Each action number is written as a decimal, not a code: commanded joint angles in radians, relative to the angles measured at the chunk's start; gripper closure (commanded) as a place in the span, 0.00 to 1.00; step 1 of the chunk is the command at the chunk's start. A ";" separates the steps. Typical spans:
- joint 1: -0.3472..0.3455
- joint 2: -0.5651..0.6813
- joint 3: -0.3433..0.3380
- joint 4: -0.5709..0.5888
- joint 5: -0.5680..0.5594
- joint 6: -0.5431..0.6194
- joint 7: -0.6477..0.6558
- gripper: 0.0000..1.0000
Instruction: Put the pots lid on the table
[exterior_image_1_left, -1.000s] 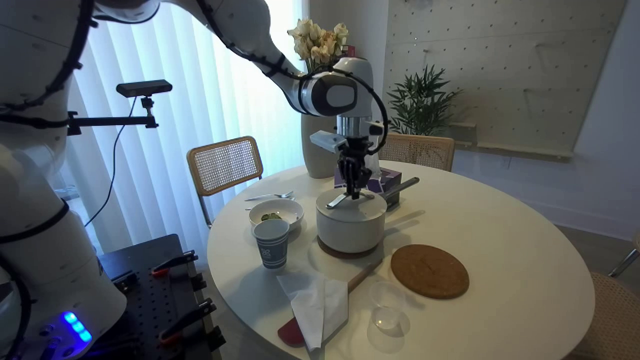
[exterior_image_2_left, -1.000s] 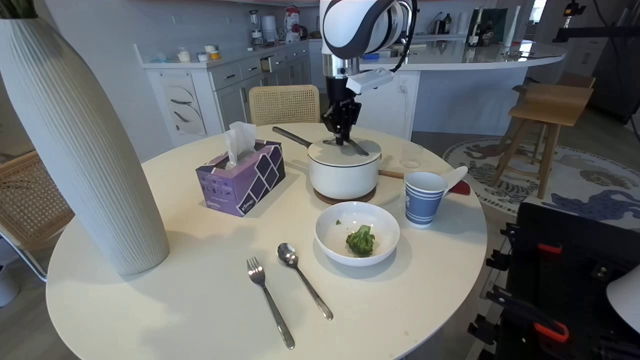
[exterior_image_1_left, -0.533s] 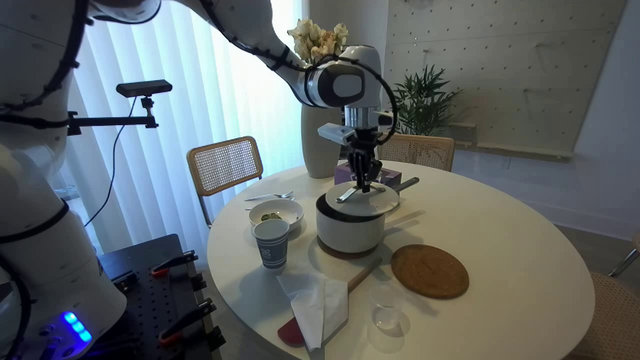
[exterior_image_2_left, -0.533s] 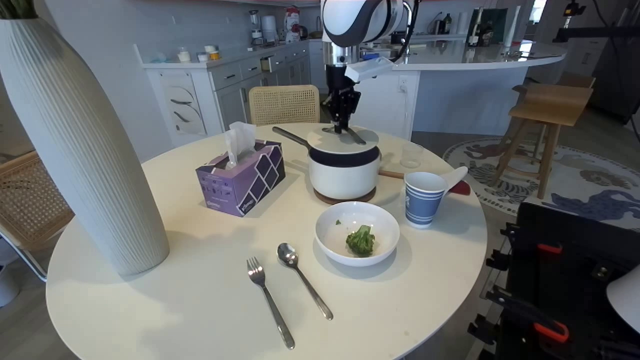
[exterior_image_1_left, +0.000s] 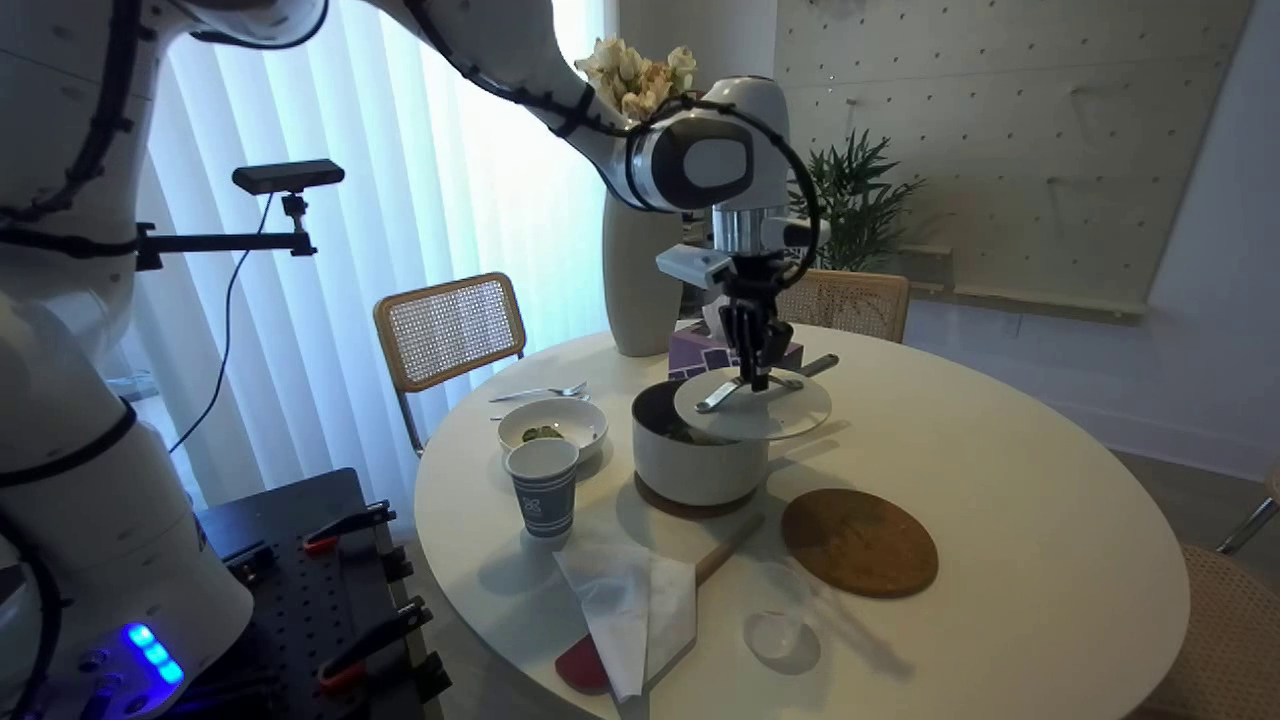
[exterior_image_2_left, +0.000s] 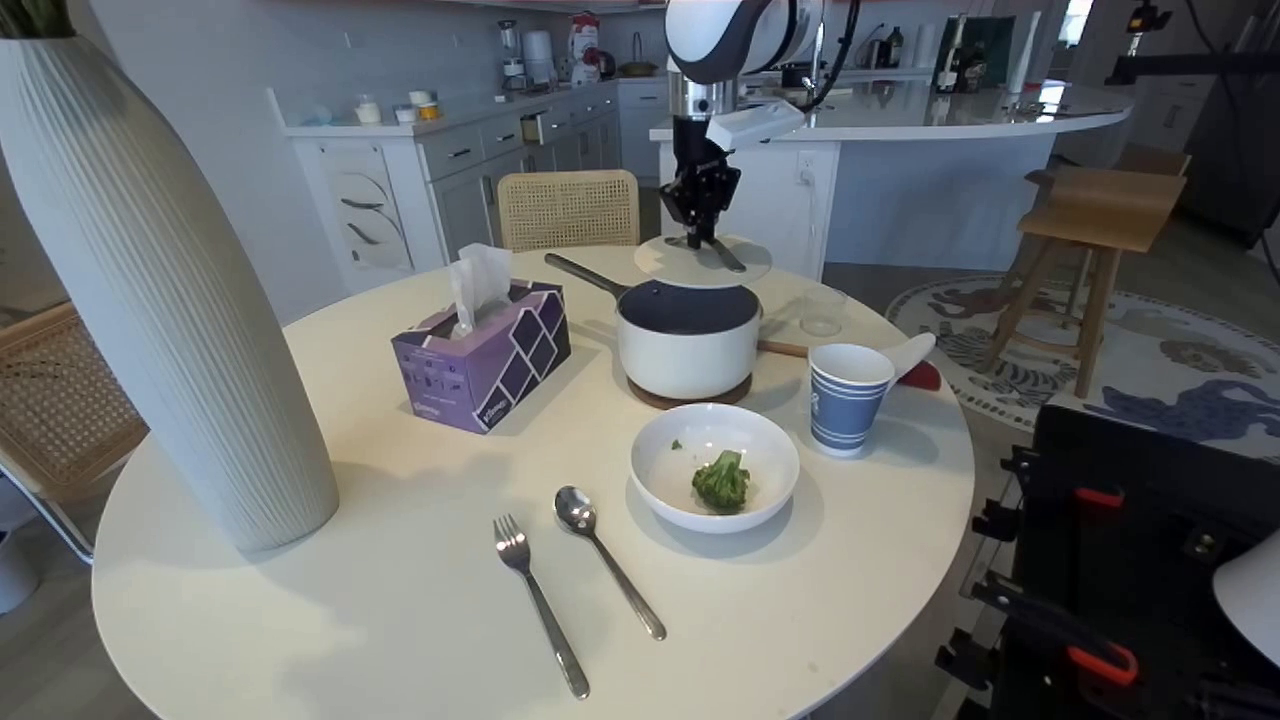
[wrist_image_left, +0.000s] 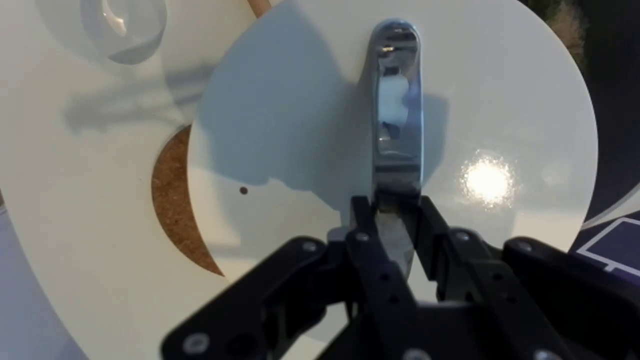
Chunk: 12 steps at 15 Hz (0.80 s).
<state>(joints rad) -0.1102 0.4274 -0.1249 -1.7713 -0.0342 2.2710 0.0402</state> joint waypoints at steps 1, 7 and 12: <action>-0.024 0.017 -0.016 0.060 -0.003 -0.036 0.007 0.94; -0.086 0.068 -0.029 0.127 0.010 -0.049 -0.023 0.94; -0.143 0.107 -0.034 0.193 0.022 -0.067 -0.051 0.94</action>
<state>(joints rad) -0.2313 0.5155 -0.1543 -1.6545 -0.0338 2.2561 0.0229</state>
